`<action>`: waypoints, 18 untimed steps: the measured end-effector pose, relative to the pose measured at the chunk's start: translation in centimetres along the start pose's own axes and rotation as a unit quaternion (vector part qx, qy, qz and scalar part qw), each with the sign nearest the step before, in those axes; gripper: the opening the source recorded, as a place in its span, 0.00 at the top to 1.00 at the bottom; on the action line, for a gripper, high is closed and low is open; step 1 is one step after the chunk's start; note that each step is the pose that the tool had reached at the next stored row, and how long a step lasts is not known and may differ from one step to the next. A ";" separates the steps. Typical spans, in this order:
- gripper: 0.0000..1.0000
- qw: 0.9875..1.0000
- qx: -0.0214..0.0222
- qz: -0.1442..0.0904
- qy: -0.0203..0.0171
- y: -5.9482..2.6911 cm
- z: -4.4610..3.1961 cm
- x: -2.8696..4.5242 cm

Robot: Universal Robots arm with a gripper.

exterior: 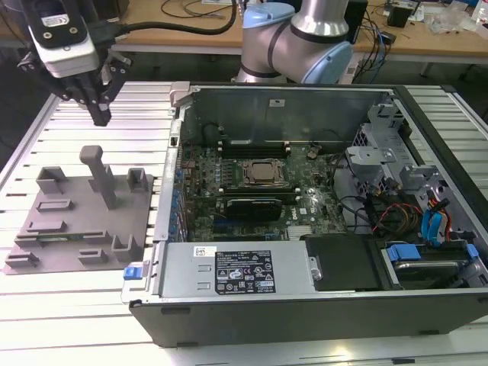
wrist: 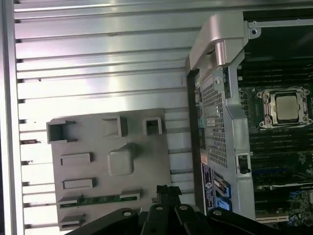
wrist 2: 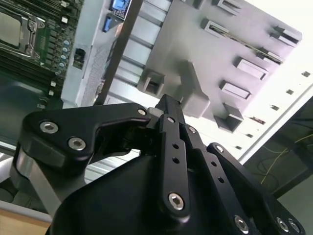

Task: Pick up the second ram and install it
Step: 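Reach for the second ram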

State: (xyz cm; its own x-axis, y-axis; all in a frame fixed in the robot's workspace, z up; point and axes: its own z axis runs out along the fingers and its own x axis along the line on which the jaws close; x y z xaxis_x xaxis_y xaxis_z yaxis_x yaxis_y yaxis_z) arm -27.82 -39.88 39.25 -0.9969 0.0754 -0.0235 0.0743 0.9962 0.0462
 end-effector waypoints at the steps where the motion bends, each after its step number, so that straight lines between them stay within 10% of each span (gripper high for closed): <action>1: 0.92 1.000 0.000 0.000 0.000 -0.04 -0.01 0.47; 13: 0.92 1.000 0.000 0.000 0.000 -2.24 -0.12 4.99; 18: 0.92 1.000 0.000 0.000 0.000 -3.16 -0.20 8.25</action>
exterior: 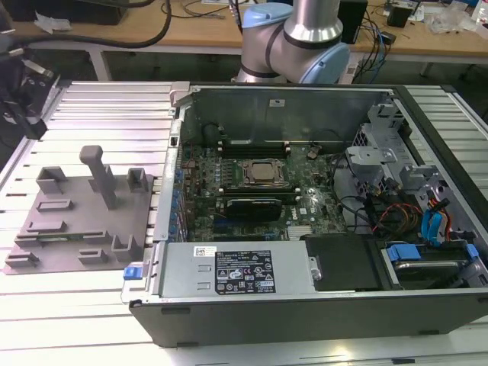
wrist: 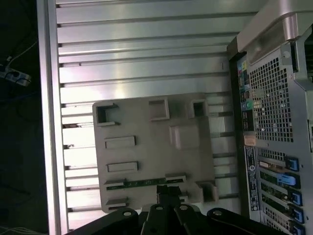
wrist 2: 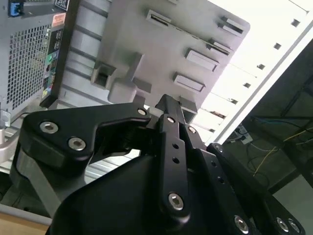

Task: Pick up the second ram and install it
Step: 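Reach for the second ram, then pick up the second ram and move it above second insertion slot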

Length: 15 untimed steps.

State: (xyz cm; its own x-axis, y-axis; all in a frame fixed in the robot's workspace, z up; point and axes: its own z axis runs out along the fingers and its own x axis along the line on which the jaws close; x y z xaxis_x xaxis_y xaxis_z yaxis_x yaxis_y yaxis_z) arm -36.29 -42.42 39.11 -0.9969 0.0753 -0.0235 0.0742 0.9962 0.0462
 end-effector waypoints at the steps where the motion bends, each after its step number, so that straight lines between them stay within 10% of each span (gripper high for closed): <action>1: 0.92 1.000 0.000 0.000 0.000 -0.05 -0.01 0.45; 15: 0.92 1.000 0.000 0.000 0.000 -0.17 -0.02 1.30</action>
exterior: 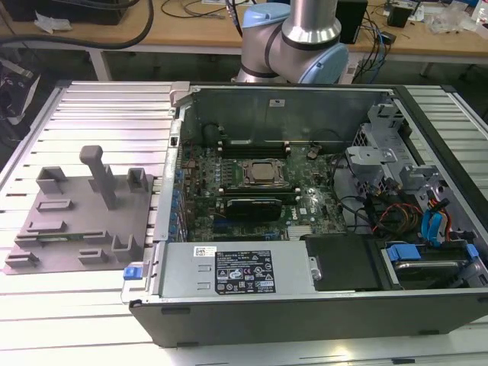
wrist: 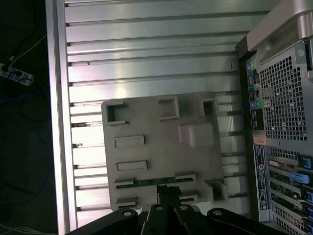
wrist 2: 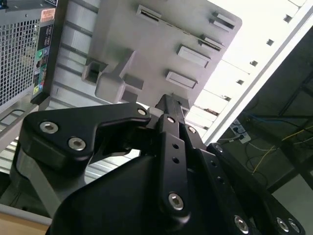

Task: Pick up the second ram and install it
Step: 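Pick up the second ram and move it above second insertion slot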

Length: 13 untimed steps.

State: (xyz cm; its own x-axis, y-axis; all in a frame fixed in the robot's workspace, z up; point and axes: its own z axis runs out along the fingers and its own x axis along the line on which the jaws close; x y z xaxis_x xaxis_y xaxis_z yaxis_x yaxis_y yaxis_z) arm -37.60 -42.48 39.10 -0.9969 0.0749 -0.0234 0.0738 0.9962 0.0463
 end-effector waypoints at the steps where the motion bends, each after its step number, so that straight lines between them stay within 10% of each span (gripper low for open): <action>1: 0.92 1.000 0.000 -0.008 0.000 0.00 0.00 0.00; 5: 0.92 0.997 -0.002 -0.081 0.004 0.00 0.00 0.00; 13: 0.92 0.980 -0.005 -0.198 0.009 0.00 0.00 0.00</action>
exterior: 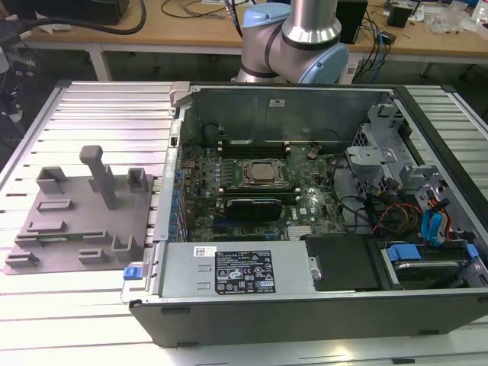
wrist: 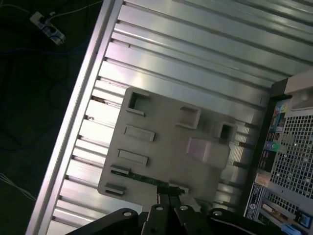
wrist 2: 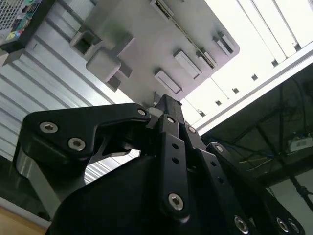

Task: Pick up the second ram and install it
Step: 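Pick up the second ram and move it above second insertion slot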

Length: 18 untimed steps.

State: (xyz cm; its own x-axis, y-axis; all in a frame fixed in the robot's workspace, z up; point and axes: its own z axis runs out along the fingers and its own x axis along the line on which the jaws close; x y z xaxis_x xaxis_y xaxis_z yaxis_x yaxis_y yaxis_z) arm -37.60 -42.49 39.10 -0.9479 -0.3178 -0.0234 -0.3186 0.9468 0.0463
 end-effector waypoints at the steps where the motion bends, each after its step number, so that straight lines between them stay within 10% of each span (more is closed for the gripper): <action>1: 0.92 1.000 0.000 -0.007 0.000 0.00 0.00 0.00; 8: 0.92 0.998 -0.001 -0.058 0.003 0.00 0.00 0.00; 18: 0.92 0.990 -0.003 -0.139 0.006 0.00 0.00 0.00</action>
State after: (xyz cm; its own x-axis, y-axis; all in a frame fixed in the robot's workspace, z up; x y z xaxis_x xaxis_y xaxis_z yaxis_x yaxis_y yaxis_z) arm -37.60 -42.49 39.10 -0.8234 -0.5670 -0.0235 -0.5674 0.8221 0.0463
